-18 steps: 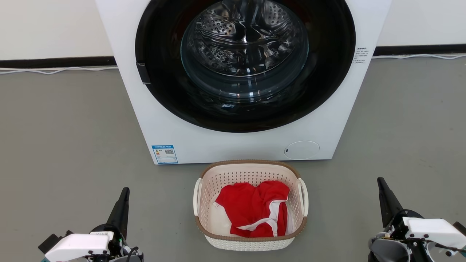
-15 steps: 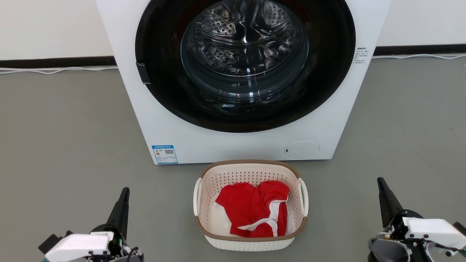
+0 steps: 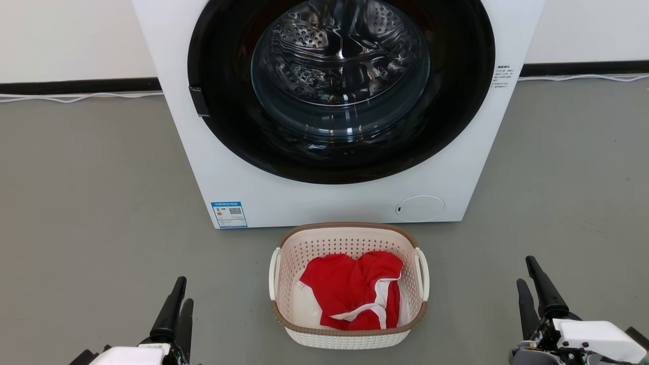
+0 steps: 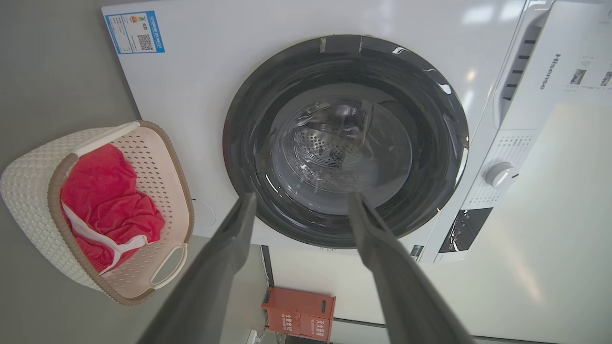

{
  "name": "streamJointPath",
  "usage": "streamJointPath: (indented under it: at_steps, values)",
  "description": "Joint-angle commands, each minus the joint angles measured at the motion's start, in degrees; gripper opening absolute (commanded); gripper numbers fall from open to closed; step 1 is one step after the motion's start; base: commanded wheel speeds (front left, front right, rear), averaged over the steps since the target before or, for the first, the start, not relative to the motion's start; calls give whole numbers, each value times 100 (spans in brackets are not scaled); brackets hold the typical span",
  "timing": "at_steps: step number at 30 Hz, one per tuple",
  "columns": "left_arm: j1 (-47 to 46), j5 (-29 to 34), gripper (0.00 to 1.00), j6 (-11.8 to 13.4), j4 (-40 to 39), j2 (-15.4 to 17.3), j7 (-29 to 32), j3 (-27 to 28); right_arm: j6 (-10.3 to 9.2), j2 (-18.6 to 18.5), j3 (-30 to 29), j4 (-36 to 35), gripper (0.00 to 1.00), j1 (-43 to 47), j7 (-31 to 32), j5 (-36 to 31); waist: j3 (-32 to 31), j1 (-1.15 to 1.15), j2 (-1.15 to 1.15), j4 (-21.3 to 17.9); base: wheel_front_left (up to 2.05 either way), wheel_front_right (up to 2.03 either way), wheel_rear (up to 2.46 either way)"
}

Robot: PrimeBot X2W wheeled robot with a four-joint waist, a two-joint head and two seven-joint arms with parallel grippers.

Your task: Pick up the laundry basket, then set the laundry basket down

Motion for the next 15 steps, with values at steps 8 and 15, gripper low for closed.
streamJointPath:
  at_steps: [8, 15]
  values:
    - [-237, 277, 100, -14, -118, 40, -160, -95, 11, -61, 77, -239, 100, -127, -208, -510, 7, -2, 0, -10, 0, 0, 0]
    - [-272, 725, 100, -20, -62, 47, -294, -159, 14, -78, 135, -279, 100, -137, -343, -1271, 2, -2, 0, -22, 0, 0, 0]
